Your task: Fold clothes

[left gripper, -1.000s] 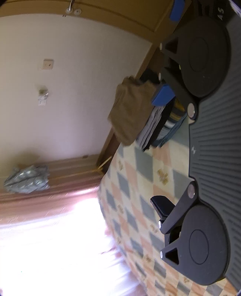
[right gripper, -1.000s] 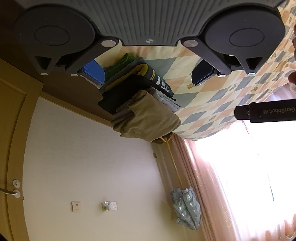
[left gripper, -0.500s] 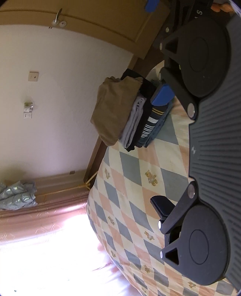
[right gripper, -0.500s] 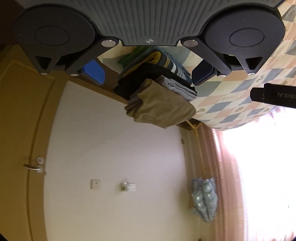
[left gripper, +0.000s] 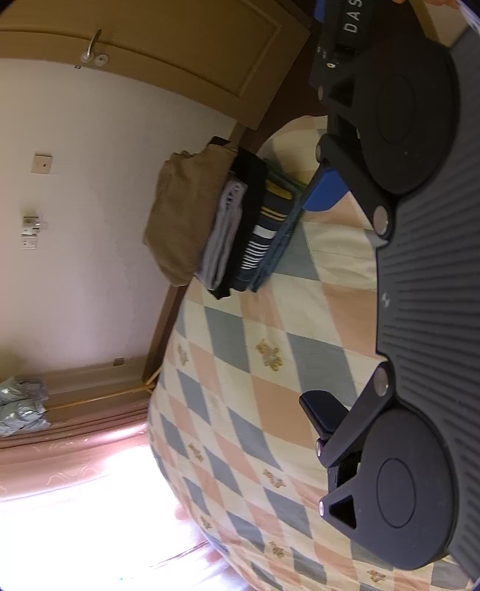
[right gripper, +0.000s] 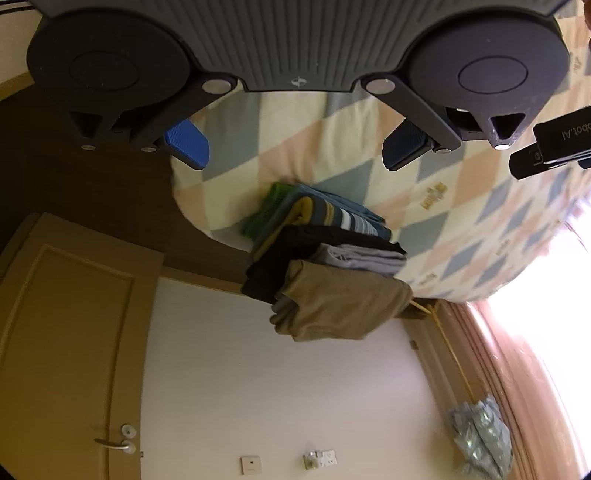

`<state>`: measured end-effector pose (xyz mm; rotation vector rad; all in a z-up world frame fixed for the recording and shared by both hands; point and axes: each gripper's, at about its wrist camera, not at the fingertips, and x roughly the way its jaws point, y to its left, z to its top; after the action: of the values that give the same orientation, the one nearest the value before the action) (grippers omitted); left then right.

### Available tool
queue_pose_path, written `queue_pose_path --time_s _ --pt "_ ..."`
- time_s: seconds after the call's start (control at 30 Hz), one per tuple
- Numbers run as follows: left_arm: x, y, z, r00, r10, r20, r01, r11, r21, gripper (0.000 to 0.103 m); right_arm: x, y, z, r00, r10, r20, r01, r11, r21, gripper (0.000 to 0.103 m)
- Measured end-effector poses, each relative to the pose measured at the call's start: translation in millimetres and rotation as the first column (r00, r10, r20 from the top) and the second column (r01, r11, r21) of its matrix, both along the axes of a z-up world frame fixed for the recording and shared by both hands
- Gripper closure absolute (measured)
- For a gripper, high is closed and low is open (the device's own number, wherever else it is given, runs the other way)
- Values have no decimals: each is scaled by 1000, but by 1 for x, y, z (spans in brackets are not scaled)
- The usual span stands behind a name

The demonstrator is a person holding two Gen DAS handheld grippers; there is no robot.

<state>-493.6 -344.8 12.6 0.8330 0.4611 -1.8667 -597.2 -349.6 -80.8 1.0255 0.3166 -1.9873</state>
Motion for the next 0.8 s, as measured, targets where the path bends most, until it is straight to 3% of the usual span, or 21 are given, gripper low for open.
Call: queue_pose_path --time_s 0.27,0.8 --pt "-1 -1 -8 999 -31 15 31 999 11 1 12 -3 1 998 -24 -54 25 999 21 0" --pt "-16 -27 -23 998 -59 1 59 998 39 1 4 -25 -7 997 -22 -68 25 999 43 0"
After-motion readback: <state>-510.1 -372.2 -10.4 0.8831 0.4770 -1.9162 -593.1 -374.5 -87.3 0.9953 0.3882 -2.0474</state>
